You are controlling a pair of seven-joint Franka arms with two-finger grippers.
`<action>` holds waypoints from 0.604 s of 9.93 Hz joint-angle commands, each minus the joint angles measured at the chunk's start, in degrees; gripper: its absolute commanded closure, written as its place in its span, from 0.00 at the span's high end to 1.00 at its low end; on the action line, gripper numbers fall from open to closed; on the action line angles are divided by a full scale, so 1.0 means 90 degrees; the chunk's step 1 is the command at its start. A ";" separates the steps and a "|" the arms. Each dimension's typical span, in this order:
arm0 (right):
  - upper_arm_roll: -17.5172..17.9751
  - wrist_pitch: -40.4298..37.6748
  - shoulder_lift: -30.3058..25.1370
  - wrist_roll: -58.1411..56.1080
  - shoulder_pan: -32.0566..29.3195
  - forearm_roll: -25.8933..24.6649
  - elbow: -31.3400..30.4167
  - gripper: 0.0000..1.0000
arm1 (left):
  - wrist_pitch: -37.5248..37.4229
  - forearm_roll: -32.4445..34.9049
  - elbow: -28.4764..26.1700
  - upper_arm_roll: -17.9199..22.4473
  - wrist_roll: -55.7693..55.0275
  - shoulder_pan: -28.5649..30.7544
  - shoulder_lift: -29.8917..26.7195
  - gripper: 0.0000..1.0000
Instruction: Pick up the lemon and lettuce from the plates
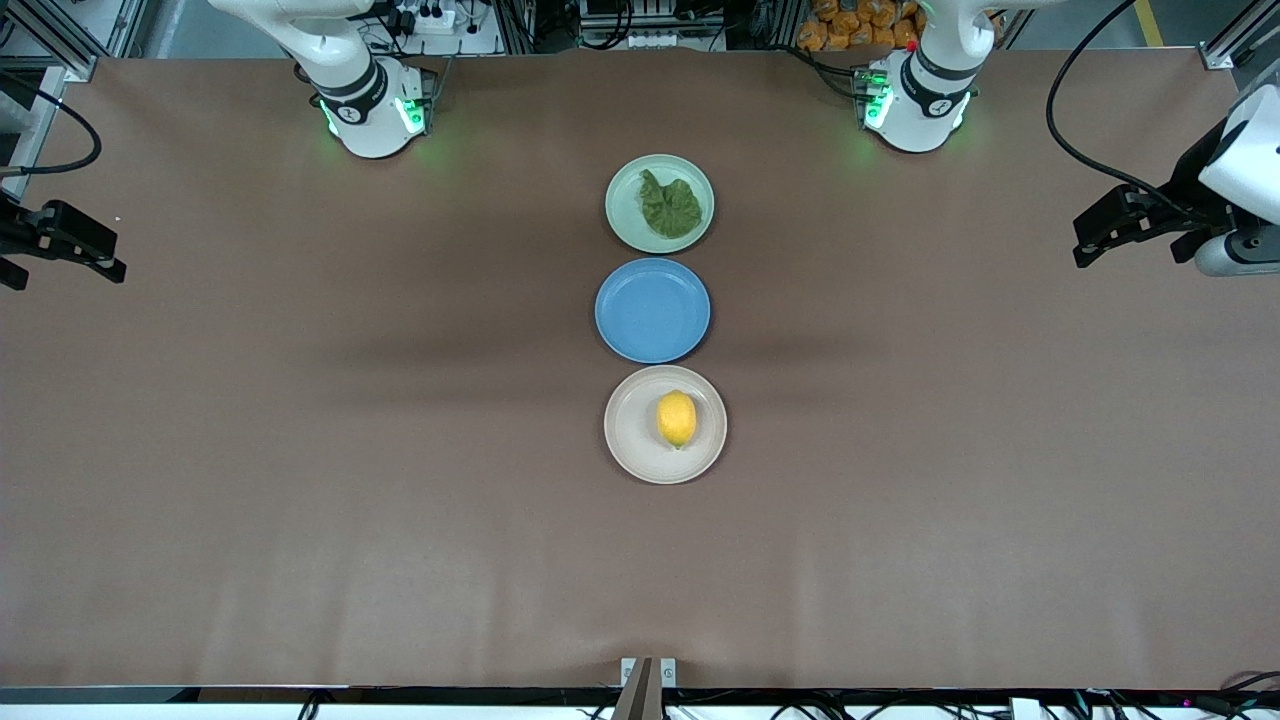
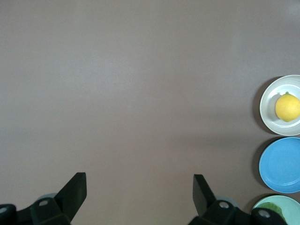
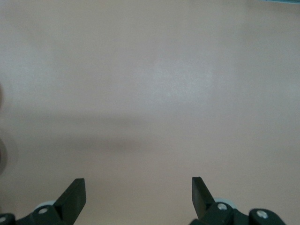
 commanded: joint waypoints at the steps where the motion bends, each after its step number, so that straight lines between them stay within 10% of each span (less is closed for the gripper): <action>1: -0.0019 0.0033 -0.0048 -0.0107 -0.0011 0.0121 -0.0023 1.00 | -0.0129 -0.0052 0.0072 -0.0006 0.0134 0.0007 -0.0049 1.00; 6: -0.0010 0.0033 -0.0038 -0.0107 -0.0030 0.0121 -0.0023 1.00 | 0.0132 -0.0412 -0.0006 -0.0026 0.0017 -0.0080 0.0213 1.00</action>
